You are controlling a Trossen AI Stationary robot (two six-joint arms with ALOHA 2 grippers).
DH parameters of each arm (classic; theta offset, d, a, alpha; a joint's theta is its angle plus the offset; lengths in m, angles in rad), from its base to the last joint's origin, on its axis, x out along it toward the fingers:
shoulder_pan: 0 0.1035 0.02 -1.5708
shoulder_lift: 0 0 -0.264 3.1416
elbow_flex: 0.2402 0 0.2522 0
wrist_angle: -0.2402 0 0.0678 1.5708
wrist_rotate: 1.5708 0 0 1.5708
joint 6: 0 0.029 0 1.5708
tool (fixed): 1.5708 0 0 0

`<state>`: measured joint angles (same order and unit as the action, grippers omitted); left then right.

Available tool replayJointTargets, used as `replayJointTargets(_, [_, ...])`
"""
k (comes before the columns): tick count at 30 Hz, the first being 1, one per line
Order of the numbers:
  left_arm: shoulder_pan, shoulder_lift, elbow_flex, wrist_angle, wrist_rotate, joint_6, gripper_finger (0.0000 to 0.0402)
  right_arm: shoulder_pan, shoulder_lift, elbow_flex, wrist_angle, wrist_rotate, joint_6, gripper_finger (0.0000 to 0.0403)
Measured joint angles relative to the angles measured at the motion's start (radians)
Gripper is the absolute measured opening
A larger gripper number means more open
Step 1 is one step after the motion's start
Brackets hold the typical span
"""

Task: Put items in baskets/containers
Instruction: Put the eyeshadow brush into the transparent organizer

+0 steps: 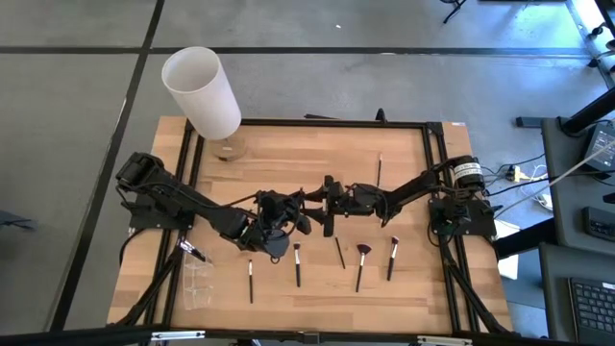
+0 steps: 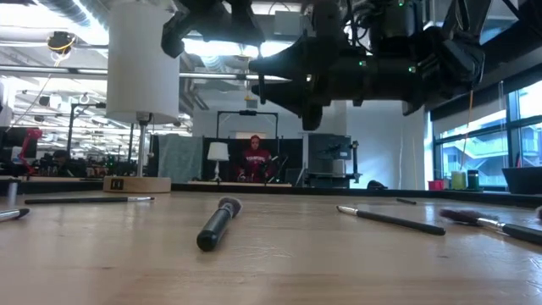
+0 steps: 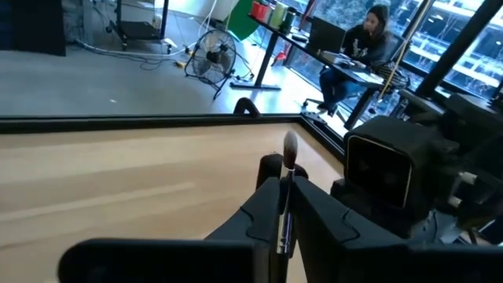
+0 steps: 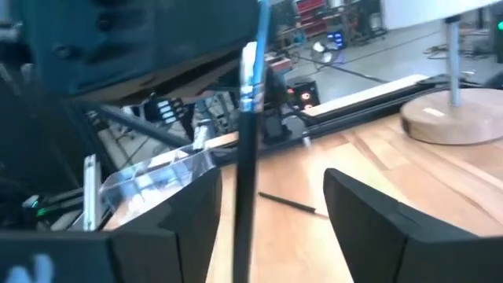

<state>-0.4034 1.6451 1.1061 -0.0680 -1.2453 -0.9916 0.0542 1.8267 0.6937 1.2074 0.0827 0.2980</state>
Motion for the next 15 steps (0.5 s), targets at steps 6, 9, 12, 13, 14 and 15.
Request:
replayJointTargets(6, [0.0, 0.0, 0.0, 0.0, -0.002, 0.0, 0.0031, 0.002, 0.0, 0.0, -0.024, -0.014, -0.019, 0.0155])
replayJointTargets(9, [0.0, 0.0, 0.0, 0.0, -0.015, 0.0, 0.0031, 0.001, 0.0, 0.0, -0.024, -0.051, -0.021, 0.0099])
replayJointTargets(12, [0.0, 0.0, 0.0, -0.001, -0.016, 0.001, 0.0031, 0.001, 0.0, 0.0, -0.025, -0.075, -0.019, 0.0046])
replayJointTargets(13, [-0.001, 0.0, 0.0, 0.0, -0.016, 0.003, 0.0031, 0.001, 0.0, 0.0, -0.027, -0.075, -0.02, 0.0032])
replayJointTargets(14, [-0.002, 0.0, 0.0, -0.002, -0.017, 0.007, 0.0031, 0.0, 0.0, 0.0, -0.031, -0.083, -0.025, 0.0027])
replayJointTargets(15, [-0.001, 0.0, 0.0, -0.002, -0.01, 0.025, 0.0031, 0.0, 0.0, 0.0, -0.037, -0.082, -0.032, 0.0027])
